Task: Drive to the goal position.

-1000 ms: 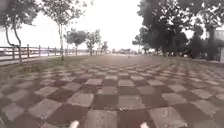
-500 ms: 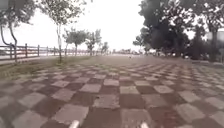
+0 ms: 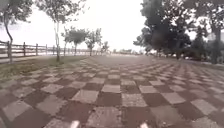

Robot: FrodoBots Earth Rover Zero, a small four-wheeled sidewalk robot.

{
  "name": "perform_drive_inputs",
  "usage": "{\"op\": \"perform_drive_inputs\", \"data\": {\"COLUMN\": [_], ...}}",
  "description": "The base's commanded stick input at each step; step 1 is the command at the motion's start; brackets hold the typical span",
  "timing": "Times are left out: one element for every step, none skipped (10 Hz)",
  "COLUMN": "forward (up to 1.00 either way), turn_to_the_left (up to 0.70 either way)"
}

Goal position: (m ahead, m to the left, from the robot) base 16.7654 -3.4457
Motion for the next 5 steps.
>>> {"op": "perform_drive_inputs", "data": {"forward": [0.70, 0.70, 0.70, 0.70, 0.70], "turn_to_the_left": [0.00, 0.00, 0.00, 0.00, 0.00]}}
